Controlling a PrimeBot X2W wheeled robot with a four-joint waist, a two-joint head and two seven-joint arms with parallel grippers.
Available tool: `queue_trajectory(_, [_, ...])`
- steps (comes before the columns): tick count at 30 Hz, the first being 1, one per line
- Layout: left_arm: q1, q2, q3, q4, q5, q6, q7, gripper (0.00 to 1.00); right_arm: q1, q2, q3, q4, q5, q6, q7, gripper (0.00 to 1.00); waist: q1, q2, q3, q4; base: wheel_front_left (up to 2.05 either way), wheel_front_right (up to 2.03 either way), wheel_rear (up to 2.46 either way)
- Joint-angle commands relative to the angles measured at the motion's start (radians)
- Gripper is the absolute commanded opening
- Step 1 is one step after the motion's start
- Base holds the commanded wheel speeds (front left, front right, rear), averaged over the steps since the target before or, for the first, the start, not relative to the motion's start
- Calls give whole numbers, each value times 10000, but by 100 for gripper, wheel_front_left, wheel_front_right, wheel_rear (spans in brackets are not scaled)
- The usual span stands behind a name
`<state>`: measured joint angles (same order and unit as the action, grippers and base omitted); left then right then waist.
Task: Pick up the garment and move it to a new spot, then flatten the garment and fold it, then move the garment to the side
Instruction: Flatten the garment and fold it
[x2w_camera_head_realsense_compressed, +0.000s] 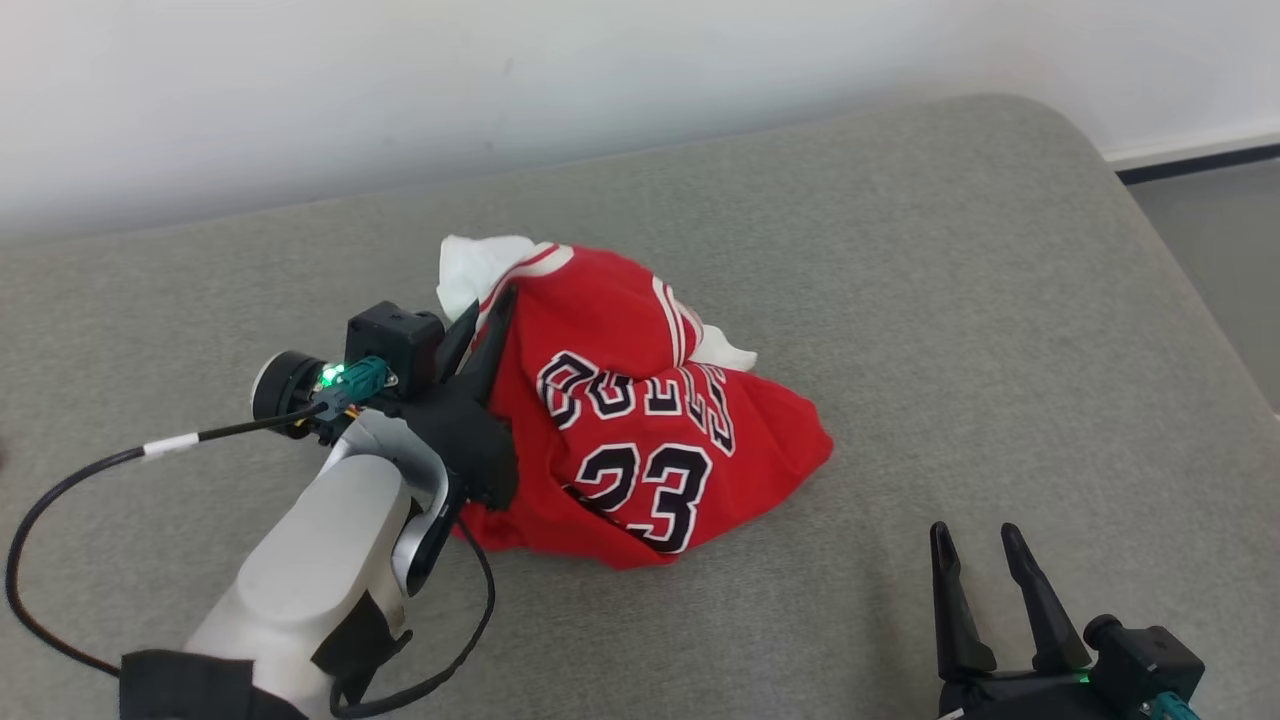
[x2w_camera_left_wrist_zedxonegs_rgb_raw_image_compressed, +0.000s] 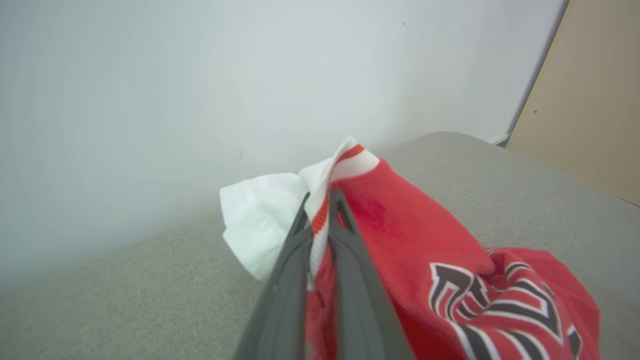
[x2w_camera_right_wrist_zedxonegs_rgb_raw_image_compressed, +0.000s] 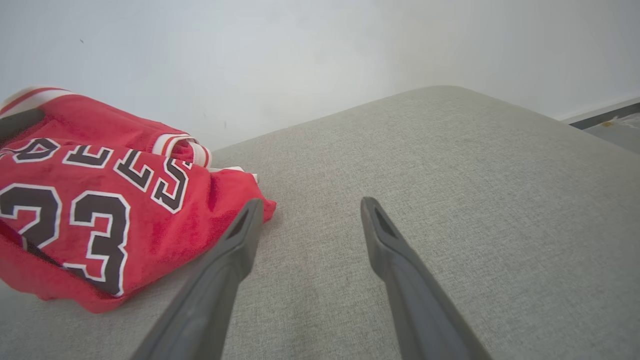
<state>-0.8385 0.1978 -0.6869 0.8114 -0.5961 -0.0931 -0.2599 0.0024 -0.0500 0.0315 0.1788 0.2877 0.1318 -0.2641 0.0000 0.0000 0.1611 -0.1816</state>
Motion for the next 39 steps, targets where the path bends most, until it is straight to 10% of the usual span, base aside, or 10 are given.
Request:
queue_trajectory(1, [348,86,168,-333,206,169,-61,0,94,-5,-51,-26,-105,-22,-14,100,0,0,-225,486,0,0,0])
queue_trajectory(16, [5267,743,2011,-4239,190,1367,-49,0,168,-6,-63,-55,-91,-22,-14,100,0,0,-251,1996,0,0,0])
queue_trajectory(31, [7488,-195,2405,-3369,59,1269,-46,0,53,-5,-173,-20,-242,-22,-14,100,0,0,-114,1965,0,0,0])
queue_trajectory(33, [7321,-262,2693,-3567,215,1240,-47,100,59,-5,-191,-30,-240,-22,-14,100,0,0,-111,1969,0,0,0])
queue_trajectory(39, [6769,-119,3359,-4678,1017,1119,-50,100,-4,-5,-105,-36,-223,-22,-14,100,0,0,-71,1899,0,0,0])
